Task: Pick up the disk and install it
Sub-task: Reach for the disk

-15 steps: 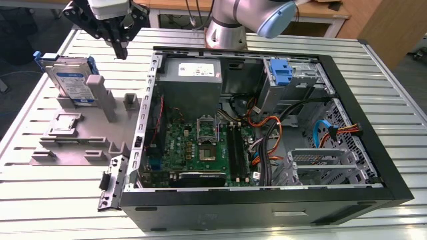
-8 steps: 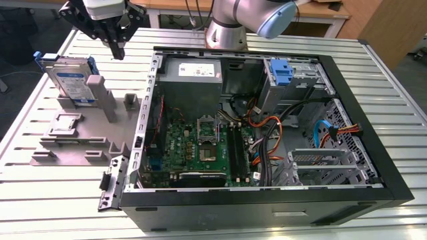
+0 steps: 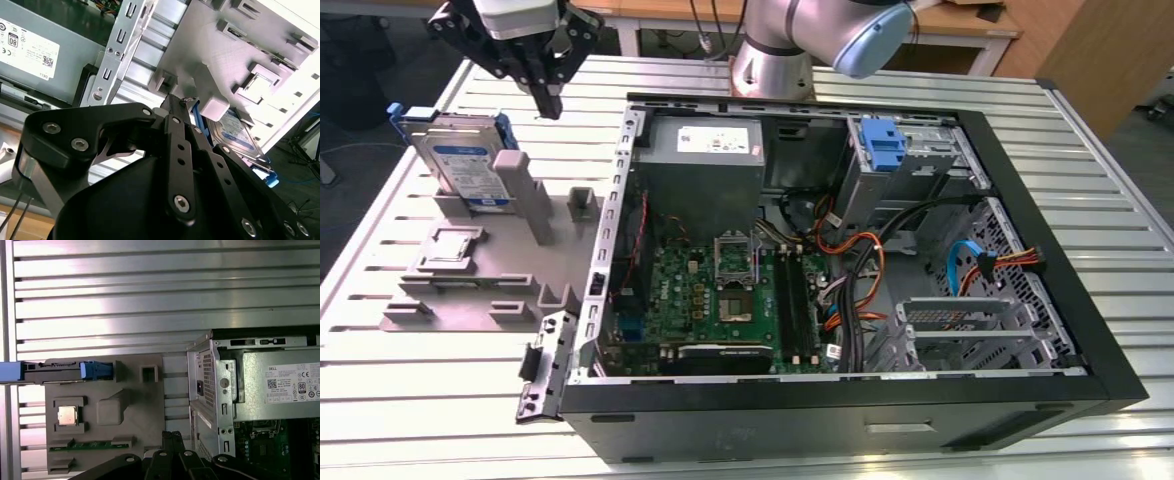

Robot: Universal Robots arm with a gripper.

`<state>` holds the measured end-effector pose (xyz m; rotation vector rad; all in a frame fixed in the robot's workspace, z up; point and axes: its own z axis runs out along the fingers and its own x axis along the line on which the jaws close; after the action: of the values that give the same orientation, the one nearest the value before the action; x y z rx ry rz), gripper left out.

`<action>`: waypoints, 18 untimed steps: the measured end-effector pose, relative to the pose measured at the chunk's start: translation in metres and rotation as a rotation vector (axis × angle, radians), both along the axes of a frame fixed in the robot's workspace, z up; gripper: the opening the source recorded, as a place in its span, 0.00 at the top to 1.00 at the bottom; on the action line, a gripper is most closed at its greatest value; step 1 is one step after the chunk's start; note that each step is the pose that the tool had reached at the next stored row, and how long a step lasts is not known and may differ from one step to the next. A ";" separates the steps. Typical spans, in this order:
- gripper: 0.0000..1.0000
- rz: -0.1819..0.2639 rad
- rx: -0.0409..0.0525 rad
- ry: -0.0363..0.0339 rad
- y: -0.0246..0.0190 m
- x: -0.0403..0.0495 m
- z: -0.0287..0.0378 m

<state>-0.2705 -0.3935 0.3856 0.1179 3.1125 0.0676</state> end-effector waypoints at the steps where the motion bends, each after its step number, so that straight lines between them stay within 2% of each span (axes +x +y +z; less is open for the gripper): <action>1: 0.90 0.000 0.0000 0.0000 0.0010 -0.0011 -0.0001; 10: 0.90 0.000 0.0001 0.0000 0.0183 -0.0084 -0.0010; 12: 0.90 0.000 0.0000 -0.0001 0.0205 -0.0098 -0.0013; 18: 0.90 0.000 0.0000 0.0009 0.0227 -0.0151 -0.0017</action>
<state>-0.2856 -0.3708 0.3839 0.1180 3.1134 0.0676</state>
